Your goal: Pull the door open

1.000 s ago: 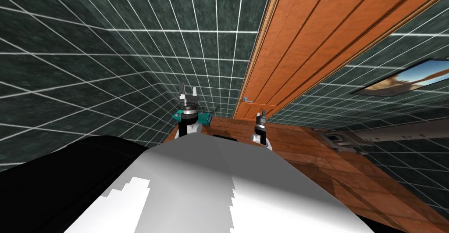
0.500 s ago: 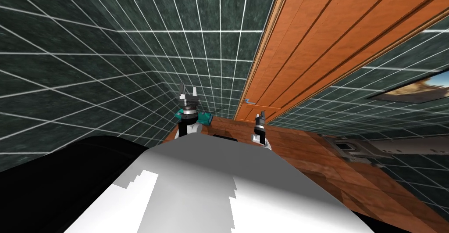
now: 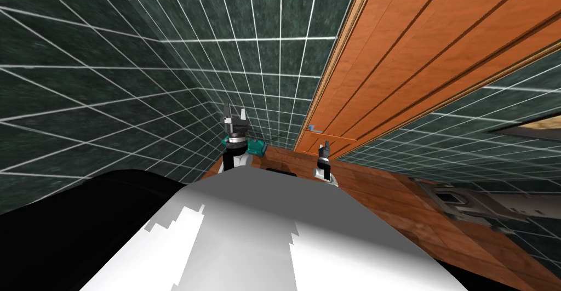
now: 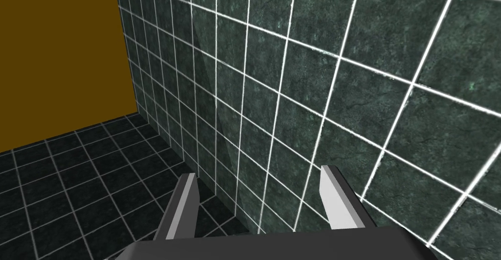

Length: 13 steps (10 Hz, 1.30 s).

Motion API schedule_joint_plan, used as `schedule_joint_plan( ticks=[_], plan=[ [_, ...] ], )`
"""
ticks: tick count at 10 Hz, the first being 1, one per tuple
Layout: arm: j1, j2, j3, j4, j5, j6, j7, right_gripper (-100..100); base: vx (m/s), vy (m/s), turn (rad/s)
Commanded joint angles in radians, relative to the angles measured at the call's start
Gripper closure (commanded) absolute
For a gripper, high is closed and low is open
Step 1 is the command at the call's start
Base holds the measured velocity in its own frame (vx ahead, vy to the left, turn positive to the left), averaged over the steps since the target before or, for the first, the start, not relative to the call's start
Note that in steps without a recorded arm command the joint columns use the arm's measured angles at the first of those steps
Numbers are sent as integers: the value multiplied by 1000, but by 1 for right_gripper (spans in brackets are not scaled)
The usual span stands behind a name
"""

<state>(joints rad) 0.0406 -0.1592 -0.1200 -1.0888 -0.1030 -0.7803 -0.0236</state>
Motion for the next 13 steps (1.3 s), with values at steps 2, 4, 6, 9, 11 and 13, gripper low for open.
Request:
schedule_joint_plan(
  ticks=[2,4,6,9,11,13],
  plan=[
    [-26,-10,-7,78,-6,-10,-11,-100,50,-36,85],
    [-42,-14,-11,134,-10,-15,-17,-100,57,-41,138],
    [-71,-22,-18,215,-17,-26,-27,-100,54,-36,129],
    [-98,-29,-24,290,-23,-35,-36,-100,51,-48,110],
    [-111,-33,-27,331,-26,-40,-41,-100,42,-38,89],
    [-133,-39,-33,392,-31,-48,-49,-100,46,-39,125]
  ],
)
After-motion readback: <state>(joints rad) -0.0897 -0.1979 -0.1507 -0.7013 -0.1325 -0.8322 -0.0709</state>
